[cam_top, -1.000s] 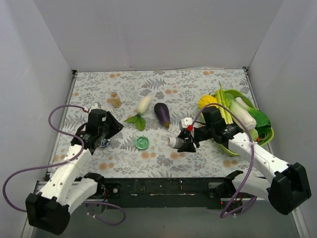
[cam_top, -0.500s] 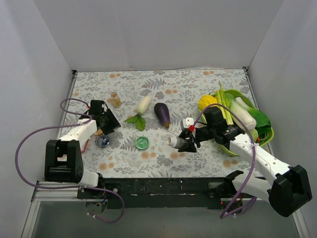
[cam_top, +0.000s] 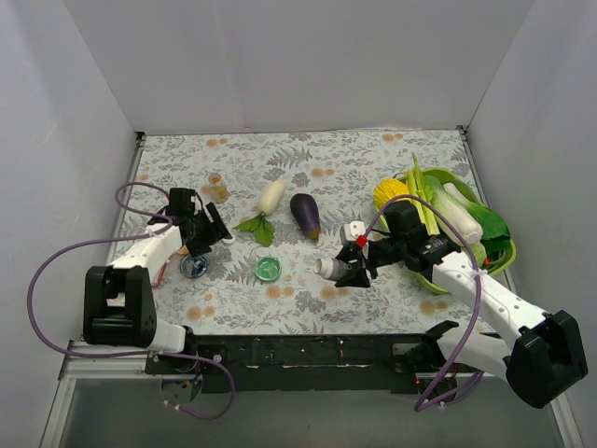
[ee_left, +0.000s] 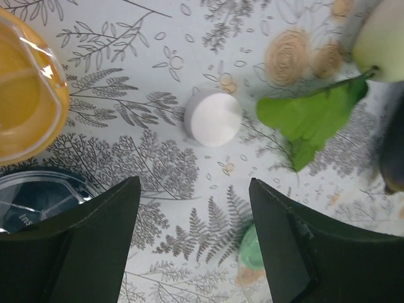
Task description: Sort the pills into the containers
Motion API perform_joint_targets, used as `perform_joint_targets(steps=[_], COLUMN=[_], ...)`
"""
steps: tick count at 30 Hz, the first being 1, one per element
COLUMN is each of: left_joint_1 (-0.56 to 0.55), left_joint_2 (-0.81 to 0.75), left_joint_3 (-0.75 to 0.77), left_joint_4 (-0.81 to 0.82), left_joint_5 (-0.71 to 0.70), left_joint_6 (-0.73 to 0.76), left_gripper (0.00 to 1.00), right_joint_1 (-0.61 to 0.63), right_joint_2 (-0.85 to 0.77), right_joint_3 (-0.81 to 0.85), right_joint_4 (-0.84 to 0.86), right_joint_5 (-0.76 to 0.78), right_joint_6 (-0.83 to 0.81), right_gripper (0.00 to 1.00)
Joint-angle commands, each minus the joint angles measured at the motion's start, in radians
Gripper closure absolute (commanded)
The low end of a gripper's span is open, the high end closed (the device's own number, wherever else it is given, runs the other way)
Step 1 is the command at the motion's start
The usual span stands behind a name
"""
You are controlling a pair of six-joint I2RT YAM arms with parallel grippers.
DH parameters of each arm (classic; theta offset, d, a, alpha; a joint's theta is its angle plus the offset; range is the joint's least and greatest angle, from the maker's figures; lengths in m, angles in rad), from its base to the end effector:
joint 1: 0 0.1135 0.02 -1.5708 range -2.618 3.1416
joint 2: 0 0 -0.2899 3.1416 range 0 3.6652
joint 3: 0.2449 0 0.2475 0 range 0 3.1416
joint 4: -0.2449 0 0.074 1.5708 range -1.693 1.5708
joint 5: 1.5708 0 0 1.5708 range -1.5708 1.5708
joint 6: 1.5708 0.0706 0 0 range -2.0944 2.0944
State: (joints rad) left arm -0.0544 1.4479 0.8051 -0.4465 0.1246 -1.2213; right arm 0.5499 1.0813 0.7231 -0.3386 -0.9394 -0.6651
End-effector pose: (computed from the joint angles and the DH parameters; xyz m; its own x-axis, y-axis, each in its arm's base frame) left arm 0.2784 -0.0240 0.1776 -0.4077 -0.9114 -0.0551 -0.7933 0.3835 -0.4728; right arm 0.1564 0.1627 0.2671 0.0855 -0.3748 -0.9231 -0.9957 -0.0655 -0.0657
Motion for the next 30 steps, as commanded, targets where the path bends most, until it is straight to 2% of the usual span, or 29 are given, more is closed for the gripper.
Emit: perform_joint_targets(steps=[1, 3, 4, 6, 7, 10, 15, 17, 20, 21, 23, 25, 26, 27, 28, 29, 30], left_joint_1=[0.002, 0.002, 0.002, 0.002, -0.002, -0.048, -0.157, -0.176, -0.177, -0.177, -0.177, -0.177, -0.177, -0.177, -0.177, -0.176, -0.177], left_joint_2=[-0.212, -0.289, -0.325, -0.418, -0.441, -0.54, -0.665, -0.688, -0.724, -0.73, -0.747, -0.765, -0.771, -0.776, -0.781, -0.791, -0.797], left_joint_3=[0.046, 0.033, 0.023, -0.003, -0.016, -0.089, -0.156, -0.184, -0.192, -0.185, -0.17, -0.161, -0.153, -0.152, -0.152, -0.156, -0.159], left_joint_4=[-0.009, 0.009, 0.035, 0.074, 0.131, 0.282, 0.388, 0.413, 0.414, 0.414, 0.413, 0.41, 0.407, 0.404, 0.401, 0.397, 0.396], left_joint_5=[0.151, 0.24, 0.367, 0.527, 0.676, 0.819, 0.779, 0.753, 0.728, 0.719, 0.704, 0.679, 0.67, 0.662, 0.653, 0.646, 0.639], left_joint_6=[0.1, 0.129, 0.14, 0.135, 0.091, -0.007, -0.125, -0.147, -0.15, -0.152, -0.15, -0.146, -0.145, -0.144, -0.144, -0.144, -0.147], left_gripper=[0.28, 0.21, 0.21, 0.21, 0.21, 0.2, 0.2, 0.2, 0.2, 0.2, 0.2, 0.2, 0.2, 0.2, 0.2, 0.2, 0.2], right_joint_1=[-0.005, -0.005, -0.007, -0.01, -0.011, -0.021, -0.074, -0.084, -0.1, -0.125, -0.156, -0.234, -0.266, -0.345, -0.385, -0.451, -0.474], right_joint_2=[-0.004, -0.003, 0.0, 0.003, 0.006, 0.012, 0.023, 0.04, 0.086, 0.112, 0.137, 0.141, 0.137, 0.129, 0.134, 0.141, 0.16], right_joint_3=[-0.001, -0.001, 0.002, 0.002, 0.004, 0.003, 0.025, 0.074, 0.282, 0.408, 0.53, 0.605, 0.607, 0.608, 0.618, 0.633, 0.65], right_joint_4=[0.029, 0.032, 0.033, 0.041, 0.052, 0.085, 0.193, 0.176, 0.081, 0.069, 0.094, 0.311, 0.431, 0.642, 0.72, 0.777, 0.827], right_joint_5=[-0.065, -0.082, -0.094, -0.104, -0.113, -0.145, -0.263, -0.298, -0.288, -0.259, -0.201, -0.107, -0.082, -0.009, 0.037, 0.077, 0.117], right_joint_6=[-0.011, -0.013, -0.01, 0.002, 0.01, 0.05, 0.2, 0.239, 0.239, 0.243, 0.349, 0.503, 0.688, 0.794, 0.882, 1.062, 1.14], right_gripper=[0.99, 0.99, 0.99, 0.99, 0.99, 0.99, 0.99, 0.99, 0.99, 0.99, 0.99, 0.99, 0.99, 0.99, 0.99, 0.99, 0.99])
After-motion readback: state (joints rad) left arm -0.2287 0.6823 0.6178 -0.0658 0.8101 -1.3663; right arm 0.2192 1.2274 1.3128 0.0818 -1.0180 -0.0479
